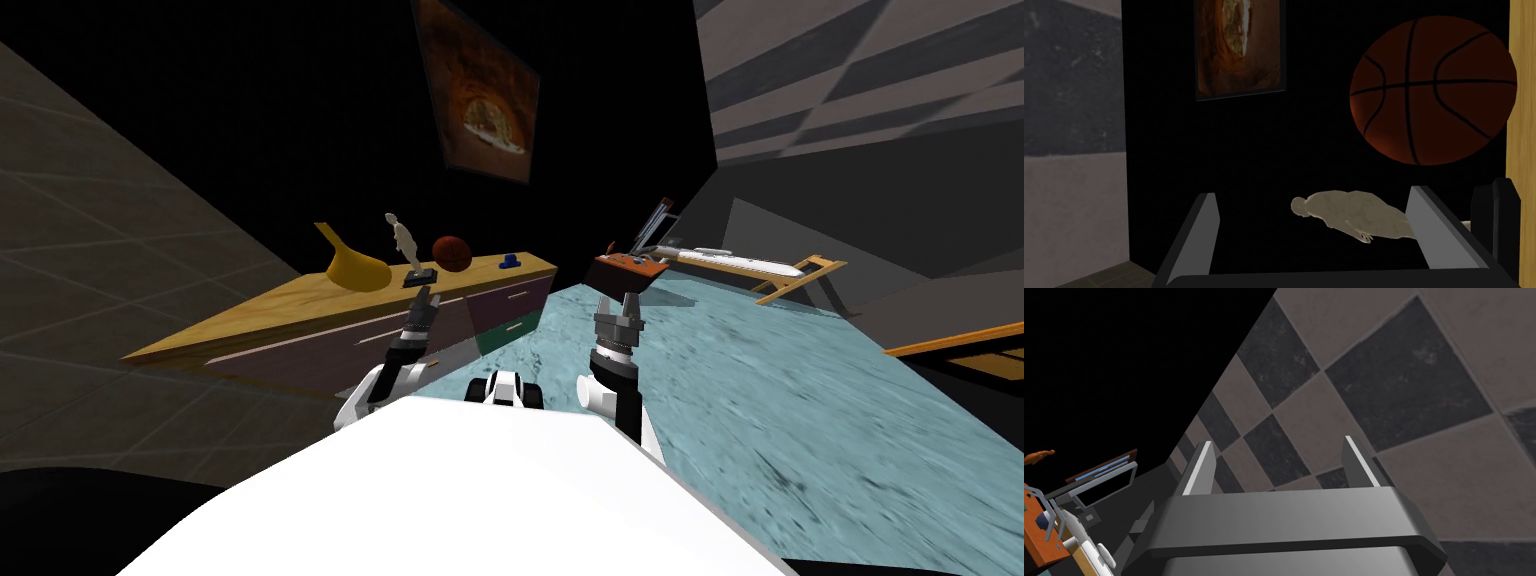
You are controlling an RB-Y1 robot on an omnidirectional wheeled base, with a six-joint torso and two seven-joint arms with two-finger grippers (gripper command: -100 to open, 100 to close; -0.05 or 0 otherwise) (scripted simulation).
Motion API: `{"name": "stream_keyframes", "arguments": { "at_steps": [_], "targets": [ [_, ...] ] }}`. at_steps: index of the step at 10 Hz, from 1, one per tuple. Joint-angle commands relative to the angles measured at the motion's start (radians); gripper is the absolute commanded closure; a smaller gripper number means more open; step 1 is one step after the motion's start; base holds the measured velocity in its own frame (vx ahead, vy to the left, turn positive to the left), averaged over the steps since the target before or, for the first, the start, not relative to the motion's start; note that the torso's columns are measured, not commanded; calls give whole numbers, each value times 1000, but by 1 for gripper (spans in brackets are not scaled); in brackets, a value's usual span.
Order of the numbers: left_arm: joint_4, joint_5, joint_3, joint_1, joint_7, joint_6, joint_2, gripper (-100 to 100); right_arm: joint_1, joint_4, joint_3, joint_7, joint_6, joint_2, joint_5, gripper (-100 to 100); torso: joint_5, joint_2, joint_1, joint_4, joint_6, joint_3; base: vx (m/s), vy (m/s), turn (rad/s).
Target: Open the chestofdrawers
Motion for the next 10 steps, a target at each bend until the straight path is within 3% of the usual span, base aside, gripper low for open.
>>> {"name": "stream_keyframes", "arguments": {
  "at_steps": [1,10],
  "targets": [
    [62,7,13,-12,-4,-10,4,-100,0,0,0,0,0,0,0,0,1,2,1,1,0,1,97,-112,58],
    [266,36,62,-42,-14,-37,25,-100,0,0,0,0,0,0,0,0,0,-1,-1,0,0,0,118,-155,51]
  ]
}}
